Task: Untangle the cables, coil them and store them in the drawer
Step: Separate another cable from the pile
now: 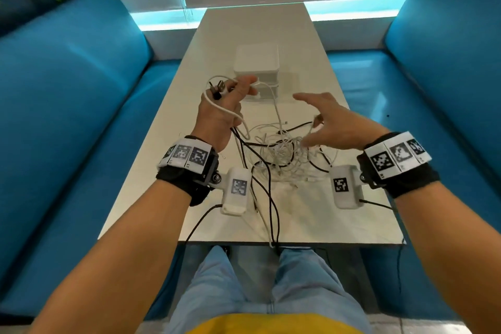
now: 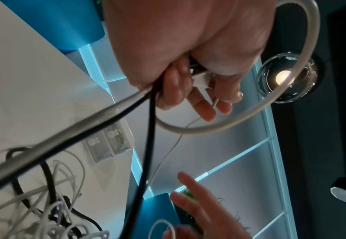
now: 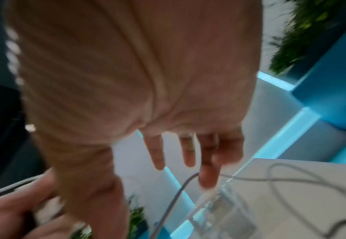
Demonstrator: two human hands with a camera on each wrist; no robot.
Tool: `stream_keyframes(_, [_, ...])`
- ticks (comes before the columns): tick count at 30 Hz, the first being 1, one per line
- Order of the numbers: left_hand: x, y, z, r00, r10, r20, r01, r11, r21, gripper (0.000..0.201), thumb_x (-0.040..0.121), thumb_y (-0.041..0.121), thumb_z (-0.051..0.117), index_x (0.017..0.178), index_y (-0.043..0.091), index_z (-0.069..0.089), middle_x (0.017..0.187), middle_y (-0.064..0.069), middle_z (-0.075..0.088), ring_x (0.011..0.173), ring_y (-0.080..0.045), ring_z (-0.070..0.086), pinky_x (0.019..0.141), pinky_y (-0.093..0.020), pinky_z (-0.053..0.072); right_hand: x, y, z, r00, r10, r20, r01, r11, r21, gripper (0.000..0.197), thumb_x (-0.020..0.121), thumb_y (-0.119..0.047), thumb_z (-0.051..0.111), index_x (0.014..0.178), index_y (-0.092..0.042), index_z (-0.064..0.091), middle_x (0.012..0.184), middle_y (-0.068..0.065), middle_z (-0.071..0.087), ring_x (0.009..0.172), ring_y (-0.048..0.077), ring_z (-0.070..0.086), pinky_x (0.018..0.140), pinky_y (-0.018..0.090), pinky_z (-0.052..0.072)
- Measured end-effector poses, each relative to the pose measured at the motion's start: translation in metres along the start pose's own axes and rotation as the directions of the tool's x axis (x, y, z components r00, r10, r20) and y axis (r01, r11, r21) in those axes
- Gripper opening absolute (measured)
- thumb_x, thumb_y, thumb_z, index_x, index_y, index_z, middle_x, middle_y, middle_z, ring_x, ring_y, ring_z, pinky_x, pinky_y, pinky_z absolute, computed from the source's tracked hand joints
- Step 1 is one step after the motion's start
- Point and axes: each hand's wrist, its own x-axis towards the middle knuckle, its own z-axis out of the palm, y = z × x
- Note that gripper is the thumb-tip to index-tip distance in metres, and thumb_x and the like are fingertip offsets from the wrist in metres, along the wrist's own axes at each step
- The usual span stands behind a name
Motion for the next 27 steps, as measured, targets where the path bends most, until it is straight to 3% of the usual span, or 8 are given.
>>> stream_keyframes(3, [-0.002,0.001,0.010,0.995,0.037,0.093,-0.033,0.998,-0.047,0.017,0.094,0.022,0.057,0.089,0.016,0.072,0.074,0.003,0.066,0.039,-0.003,0.023,0.040,-0.017,0.019,0.007,-0.020,0.004,0.993,-0.057,-0.105,0.042,0.989,-0.139,0.060,0.082,-0.045,0.069,0.136,-0.031,0.047,0.114,-0.005,0.047,0.094,0.012,0.050,0.089,0.027,0.039])
stream_keyframes(5, [-0.003,0.001,0.014,0.986,0.056,0.155,-0.047,0.997,-0.062,0.019,0.090,0.026,0.058,0.084,0.023,0.076,0.075,0.004,0.066,0.039,-0.002,0.024,0.040,-0.017,0.020,0.016,-0.023,0.009,0.985,-0.073,-0.154,0.051,0.989,-0.140,0.029,0.087,-0.041,0.065,0.112,-0.027,0.064,0.096,-0.001,0.063,0.086,0.015,0.055,0.080,0.029,0.042])
stream_keyframes(9, [-0.004,-0.008,0.011,0.985,0.052,0.162,-0.040,0.996,-0.078,0.023,0.091,0.015,0.060,0.108,0.029,0.068,0.071,0.007,0.062,0.045,-0.004,0.022,0.040,-0.017,0.021,0.018,-0.020,0.006,0.969,-0.098,-0.225,0.139,0.975,0.171,0.014,0.092,-0.022,0.061,0.079,-0.019,0.065,0.075,-0.002,0.068,0.065,0.012,0.058,0.067,0.026,0.046])
stream_keyframes(12, [-0.005,-0.025,0.012,0.991,-0.066,0.119,0.044,0.983,0.177,0.037,0.085,0.009,0.068,0.118,0.027,0.065,0.070,0.007,0.055,0.045,-0.003,0.033,0.041,-0.018,0.026,0.011,-0.023,0.000,0.946,-0.161,-0.283,0.239,0.934,0.267,0.017,0.093,-0.015,0.060,0.076,-0.021,0.061,0.073,-0.003,0.067,0.065,0.010,0.062,0.066,0.020,0.047])
stream_keyframes(15, [-0.016,-0.043,0.024,0.953,-0.209,0.221,0.061,0.843,0.534,0.024,0.083,0.029,0.072,0.104,0.017,0.073,0.070,0.007,0.067,0.048,0.003,0.050,0.046,-0.018,0.033,0.004,-0.029,-0.003,0.912,-0.229,-0.341,0.343,0.881,0.326,0.010,0.091,-0.008,0.061,0.083,-0.011,0.066,0.076,0.003,0.068,0.066,0.010,0.062,0.066,0.020,0.051])
stream_keyframes(19, [-0.015,-0.054,0.023,0.946,-0.178,0.272,-0.011,0.819,0.574,0.008,0.089,0.017,0.066,0.086,0.015,0.073,0.085,-0.005,0.072,0.073,-0.003,0.065,0.071,-0.017,0.047,-0.006,-0.025,0.000,0.878,-0.193,-0.438,0.415,0.762,0.497,0.007,0.091,-0.004,0.060,0.089,-0.009,0.064,0.083,0.014,0.067,0.063,0.009,0.062,0.057,0.013,0.046])
stream_keyframes(22, [-0.015,-0.051,0.018,0.969,-0.119,0.215,0.006,0.886,0.464,0.009,0.093,0.005,0.057,0.093,0.004,0.067,0.077,-0.006,0.065,0.057,0.002,0.060,0.062,-0.009,0.046,-0.005,-0.002,0.029,0.964,-0.149,-0.220,0.242,0.835,0.494,0.016,0.090,-0.012,0.065,0.104,-0.016,0.058,0.089,0.004,0.068,0.071,0.008,0.065,0.059,0.017,0.051])
stream_keyframes(27, [-0.018,-0.038,0.005,0.986,-0.125,0.108,0.091,0.955,0.281,0.018,0.099,0.012,0.048,0.087,0.014,0.061,0.081,-0.012,0.063,0.035,-0.004,0.028,0.038,-0.017,0.022,0.020,0.044,0.085,0.995,0.024,0.098,-0.026,1.000,0.015,0.028,0.087,-0.027,0.065,0.115,-0.027,0.059,0.121,0.003,0.063,0.107,0.021,0.061,0.097,0.038,0.048])
